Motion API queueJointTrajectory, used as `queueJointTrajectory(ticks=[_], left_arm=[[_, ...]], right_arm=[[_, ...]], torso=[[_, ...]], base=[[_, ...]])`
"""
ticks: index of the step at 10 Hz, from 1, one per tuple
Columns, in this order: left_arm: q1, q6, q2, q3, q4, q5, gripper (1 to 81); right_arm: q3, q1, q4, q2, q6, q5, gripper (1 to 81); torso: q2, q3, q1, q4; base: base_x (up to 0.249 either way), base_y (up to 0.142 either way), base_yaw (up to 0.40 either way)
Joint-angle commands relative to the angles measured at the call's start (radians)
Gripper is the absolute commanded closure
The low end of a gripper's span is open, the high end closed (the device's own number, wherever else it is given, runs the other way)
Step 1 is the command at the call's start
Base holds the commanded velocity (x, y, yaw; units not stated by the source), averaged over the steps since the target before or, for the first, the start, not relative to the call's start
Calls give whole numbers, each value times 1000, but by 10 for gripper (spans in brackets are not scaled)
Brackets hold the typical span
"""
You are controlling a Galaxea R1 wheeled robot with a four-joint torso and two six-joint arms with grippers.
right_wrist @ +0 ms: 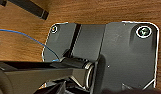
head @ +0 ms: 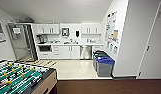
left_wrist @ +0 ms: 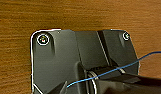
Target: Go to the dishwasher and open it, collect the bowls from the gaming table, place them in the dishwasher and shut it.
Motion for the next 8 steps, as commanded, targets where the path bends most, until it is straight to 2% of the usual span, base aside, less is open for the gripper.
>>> queueJointTrajectory(ticks=[1, 6, 8], left_arm=[[-57, 3, -19, 8, 5, 49, 10], [-57, 3, -18, 10, 3, 49, 10], [-57, 3, -18, 8, 3, 49, 10]], right_arm=[[12, 62, -7, -14, -3, -46, 10], [12, 64, -7, -14, -3, -47, 10], [12, 64, -9, -11, -3, -47, 10]], torso=[[0, 0, 0, 0], [0, 0, 0, 0], [-1, 0, -1, 0]], base=[[0, 0, 0], [0, 0, 0], [73, 0, 0]])
